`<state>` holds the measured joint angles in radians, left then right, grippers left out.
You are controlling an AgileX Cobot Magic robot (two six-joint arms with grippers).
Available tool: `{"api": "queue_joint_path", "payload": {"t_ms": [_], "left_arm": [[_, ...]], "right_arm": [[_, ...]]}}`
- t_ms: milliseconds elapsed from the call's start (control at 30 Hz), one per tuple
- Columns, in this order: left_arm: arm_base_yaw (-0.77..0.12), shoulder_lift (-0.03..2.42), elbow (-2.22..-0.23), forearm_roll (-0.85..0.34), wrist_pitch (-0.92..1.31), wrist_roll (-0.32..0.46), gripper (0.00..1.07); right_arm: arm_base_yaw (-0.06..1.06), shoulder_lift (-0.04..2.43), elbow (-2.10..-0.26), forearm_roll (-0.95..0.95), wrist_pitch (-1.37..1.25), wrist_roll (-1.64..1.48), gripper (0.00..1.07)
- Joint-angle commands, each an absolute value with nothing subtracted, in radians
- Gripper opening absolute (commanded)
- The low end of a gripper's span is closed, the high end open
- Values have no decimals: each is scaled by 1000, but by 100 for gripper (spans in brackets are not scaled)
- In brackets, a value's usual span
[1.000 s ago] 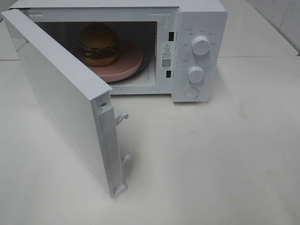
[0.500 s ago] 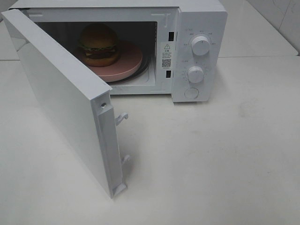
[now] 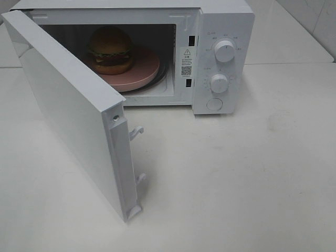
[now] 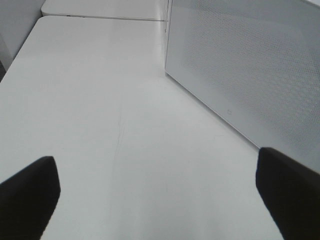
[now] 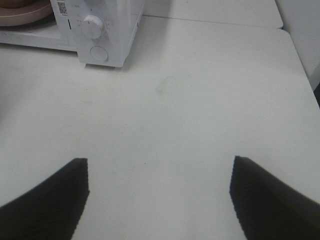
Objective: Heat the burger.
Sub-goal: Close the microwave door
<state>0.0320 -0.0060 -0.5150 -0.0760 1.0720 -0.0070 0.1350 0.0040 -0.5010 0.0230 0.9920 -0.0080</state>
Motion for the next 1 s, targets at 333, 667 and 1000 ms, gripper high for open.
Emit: {"api": "queue_joint_path", "payload": {"t_ms": [333, 667, 1000], "left_arm": [[35, -10, -516, -80, 1072, -8, 100], [35, -10, -516, -80, 1072, -8, 100], [35, -10, -516, -80, 1072, -8, 100]], "right_arm": [[128, -36, -498, 17, 994, 0, 76], [128, -36, -498, 17, 994, 0, 76], [128, -36, -498, 17, 994, 0, 76]]}}
